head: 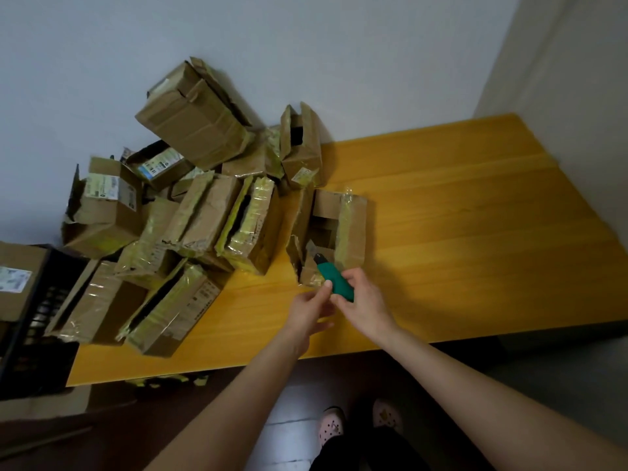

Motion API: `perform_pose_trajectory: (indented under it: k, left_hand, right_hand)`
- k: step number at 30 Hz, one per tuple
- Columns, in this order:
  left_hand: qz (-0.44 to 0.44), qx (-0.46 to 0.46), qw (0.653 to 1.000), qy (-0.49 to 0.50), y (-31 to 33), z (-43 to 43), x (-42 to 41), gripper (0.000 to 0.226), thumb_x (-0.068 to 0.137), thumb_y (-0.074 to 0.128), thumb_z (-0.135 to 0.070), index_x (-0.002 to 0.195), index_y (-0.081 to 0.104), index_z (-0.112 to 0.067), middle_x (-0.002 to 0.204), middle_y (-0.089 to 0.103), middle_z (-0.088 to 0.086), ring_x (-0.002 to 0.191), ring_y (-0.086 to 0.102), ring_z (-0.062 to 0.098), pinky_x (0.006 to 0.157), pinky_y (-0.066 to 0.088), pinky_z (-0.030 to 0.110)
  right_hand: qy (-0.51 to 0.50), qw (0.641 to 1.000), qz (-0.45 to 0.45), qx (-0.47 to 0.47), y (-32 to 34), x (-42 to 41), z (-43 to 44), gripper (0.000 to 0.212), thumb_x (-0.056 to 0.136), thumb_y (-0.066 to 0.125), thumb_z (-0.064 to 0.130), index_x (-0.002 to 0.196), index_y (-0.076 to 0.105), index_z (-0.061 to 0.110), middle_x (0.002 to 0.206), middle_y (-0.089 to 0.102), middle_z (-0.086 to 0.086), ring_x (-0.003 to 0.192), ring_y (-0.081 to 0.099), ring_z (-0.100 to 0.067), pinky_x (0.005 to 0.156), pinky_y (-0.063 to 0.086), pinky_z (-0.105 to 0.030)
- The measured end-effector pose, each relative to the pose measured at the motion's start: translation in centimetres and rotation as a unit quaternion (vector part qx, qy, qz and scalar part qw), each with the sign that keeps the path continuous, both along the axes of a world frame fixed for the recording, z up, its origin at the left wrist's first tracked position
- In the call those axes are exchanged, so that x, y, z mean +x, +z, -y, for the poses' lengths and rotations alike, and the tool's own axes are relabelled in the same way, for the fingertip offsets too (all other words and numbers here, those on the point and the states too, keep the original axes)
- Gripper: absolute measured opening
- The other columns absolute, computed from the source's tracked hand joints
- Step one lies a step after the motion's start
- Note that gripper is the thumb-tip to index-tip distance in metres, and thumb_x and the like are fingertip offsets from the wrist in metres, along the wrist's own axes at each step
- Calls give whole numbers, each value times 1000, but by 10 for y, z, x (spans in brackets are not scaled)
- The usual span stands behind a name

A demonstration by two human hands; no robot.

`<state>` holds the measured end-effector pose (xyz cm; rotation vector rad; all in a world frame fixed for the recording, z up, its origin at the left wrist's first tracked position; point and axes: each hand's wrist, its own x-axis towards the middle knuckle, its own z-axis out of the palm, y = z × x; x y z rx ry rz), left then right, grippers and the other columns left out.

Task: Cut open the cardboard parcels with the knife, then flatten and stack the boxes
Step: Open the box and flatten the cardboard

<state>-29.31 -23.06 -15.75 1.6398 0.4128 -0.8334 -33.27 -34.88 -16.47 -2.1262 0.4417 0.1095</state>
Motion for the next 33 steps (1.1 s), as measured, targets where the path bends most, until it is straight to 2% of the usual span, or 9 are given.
perform_pose_trajectory:
  k: [3,7,10,13,16,25,27,30,33]
  left_hand:
    - [37,-13,999,-14,4,8,4,31,101,48,-24,121,57,-1,107,67,12,95,65,21,78,57,32]
    - [145,143,975,-86,7,7,15,22,103,41,-27,109,52,-8,106,63,16,98,62,33,84,55,47]
    - [178,201,952,-149,7,-4,9,18,103,39,-27,106,47,-10,99,63,16,88,66,36,79,55,47]
    - [175,207,950,-156,5,-15,0,19,103,36,-28,107,42,-10,85,61,13,68,66,32,58,57,41]
    - [173,210,951,-150,7,-20,-3,17,104,35,-27,106,41,-11,77,56,8,53,59,21,42,50,30]
    - [154,207,946,-198,4,-26,8,16,103,38,-25,105,44,-10,84,59,12,63,61,31,60,54,44]
    - [141,191,949,-206,3,-26,10,17,103,39,-25,106,45,-9,81,57,9,57,58,26,53,53,40]
    - [119,150,960,-206,5,-28,11,13,103,39,-24,104,43,-11,74,54,6,43,52,17,36,43,28]
    - [88,111,971,-193,8,-31,11,16,104,38,-24,107,44,-9,77,52,9,44,51,15,37,44,26]
  right_hand:
    - [36,999,-1,2,-2,1,-4,33,89,65,25,120,58,15,114,65,-2,108,60,-17,83,45,-18]
    - [-74,995,9,-69,5,19,5,22,93,56,38,108,61,22,111,60,3,100,58,-15,81,49,-32]
    - [-167,980,-81,-73,12,46,25,44,92,55,48,125,50,19,127,51,-6,112,54,-27,81,42,-35]
    - [-136,967,-205,-64,13,74,34,81,83,59,63,138,36,9,136,47,-13,121,50,-35,92,44,-43]
    - [-97,964,-231,-89,13,95,25,84,82,55,69,134,38,6,131,53,-13,118,54,-34,90,46,-41]
    - [-54,948,-271,-158,11,128,9,110,81,53,72,151,11,-1,145,44,-15,132,44,-34,99,40,-39]
    - [-49,944,-281,-167,12,128,13,109,82,55,68,151,7,-2,146,42,-16,133,42,-34,99,40,-39]
    - [-50,944,-295,-140,6,129,19,94,86,54,59,149,20,-2,137,51,-15,121,53,-35,93,48,-38]
    - [-66,950,-296,-78,-1,126,22,73,84,55,55,133,48,1,125,58,-16,103,62,-36,85,55,-43]
